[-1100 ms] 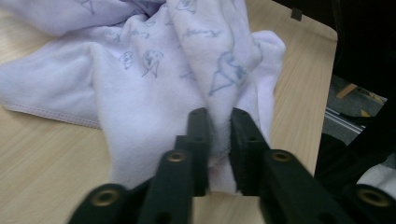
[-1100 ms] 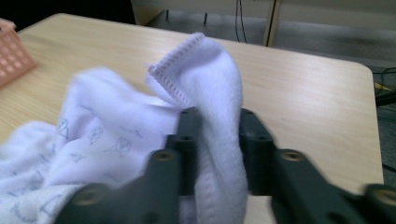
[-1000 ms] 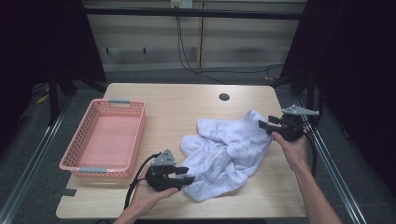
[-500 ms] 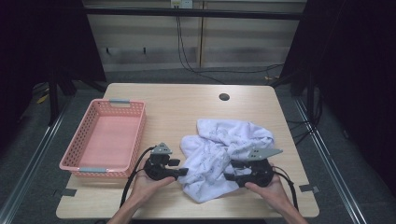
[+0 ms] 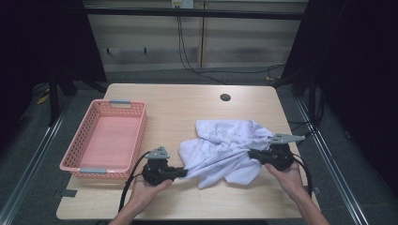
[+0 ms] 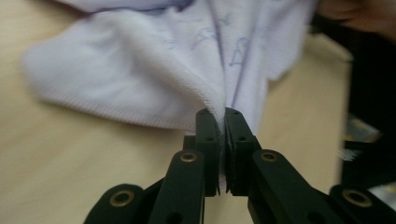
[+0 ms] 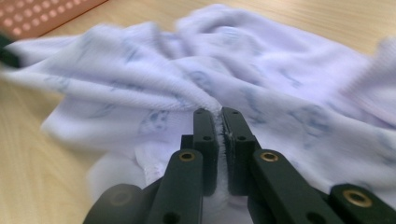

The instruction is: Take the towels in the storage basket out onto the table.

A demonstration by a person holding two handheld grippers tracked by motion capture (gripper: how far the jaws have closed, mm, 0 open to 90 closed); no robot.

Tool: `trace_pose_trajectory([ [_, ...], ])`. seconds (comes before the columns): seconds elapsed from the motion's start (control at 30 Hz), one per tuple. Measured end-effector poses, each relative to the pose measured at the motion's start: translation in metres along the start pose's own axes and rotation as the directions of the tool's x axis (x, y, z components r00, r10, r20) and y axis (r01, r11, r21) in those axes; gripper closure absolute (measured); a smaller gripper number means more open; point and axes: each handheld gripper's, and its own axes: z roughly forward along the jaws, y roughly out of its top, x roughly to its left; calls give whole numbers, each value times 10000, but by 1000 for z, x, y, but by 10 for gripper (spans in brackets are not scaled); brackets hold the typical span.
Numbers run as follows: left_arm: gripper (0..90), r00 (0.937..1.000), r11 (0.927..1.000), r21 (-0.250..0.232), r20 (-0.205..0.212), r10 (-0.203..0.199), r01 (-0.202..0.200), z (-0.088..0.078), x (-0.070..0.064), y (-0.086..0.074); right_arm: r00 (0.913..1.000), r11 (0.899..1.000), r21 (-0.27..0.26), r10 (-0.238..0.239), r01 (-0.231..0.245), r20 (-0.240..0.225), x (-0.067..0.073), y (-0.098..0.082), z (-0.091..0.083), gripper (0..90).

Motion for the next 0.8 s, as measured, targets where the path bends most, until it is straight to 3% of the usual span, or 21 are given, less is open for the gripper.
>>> trace_pose_trajectory([
  [0.07,791,9998,9997,187,128,131,-134,10,-15,2,9984,9985,481,-297,274,490,-5,-3,9,854],
  [0.1,682,9996,9992,339,222,182,-190,15,-19,3,9984,9980,623,17,-53,573,-9,-5,15,851],
  [0.13,632,9994,9986,434,212,284,-293,17,-19,4,9959,9965,838,-139,64,897,-12,-6,20,850],
  [0.17,599,9993,9990,394,313,199,-212,19,-18,4,9919,9959,896,-247,135,1250,-16,-6,24,844],
  [0.2,583,9995,9990,387,244,202,-211,19,-15,5,9907,9966,825,-31,-82,1357,-22,-6,26,823],
  [0.3,573,9999,10000,72,-154,56,-55,14,2,8,9826,9975,383,523,-601,1785,-34,-5,24,645],
  [0.33,579,9993,10000,30,-368,-69,70,13,7,8,9840,9978,347,499,-567,1713,-33,-5,19,567],
  [0.4,607,9974,9997,194,-717,-105,119,14,17,9,9851,9991,177,344,-380,1684,-23,-4,8,508],
  [0.47,607,9936,9996,286,-1133,-45,78,18,26,9,9899,9995,-138,291,-274,1386,-10,-5,-5,481],
  [0.53,606,9940,9995,255,-1077,-174,203,21,33,11,9944,9995,-269,171,-143,1045,3,-11,-16,492],
  [0.57,595,9926,9997,253,-1211,-37,68,21,35,12,9959,9994,-329,89,-60,899,11,-14,-20,500],
  [0.63,595,9938,10000,-21,-1107,72,-75,20,38,16,10000,9993,-377,-18,18,7,24,-21,-23,583],
  [0.73,581,9903,9999,-145,-1384,-76,56,22,48,21,9891,9979,391,-465,524,-1394,44,-30,-9,638],
  [0.8,536,9878,9998,-188,-1550,-128,100,26,53,22,9827,9937,785,-650,795,-1733,56,-35,8,547],
])
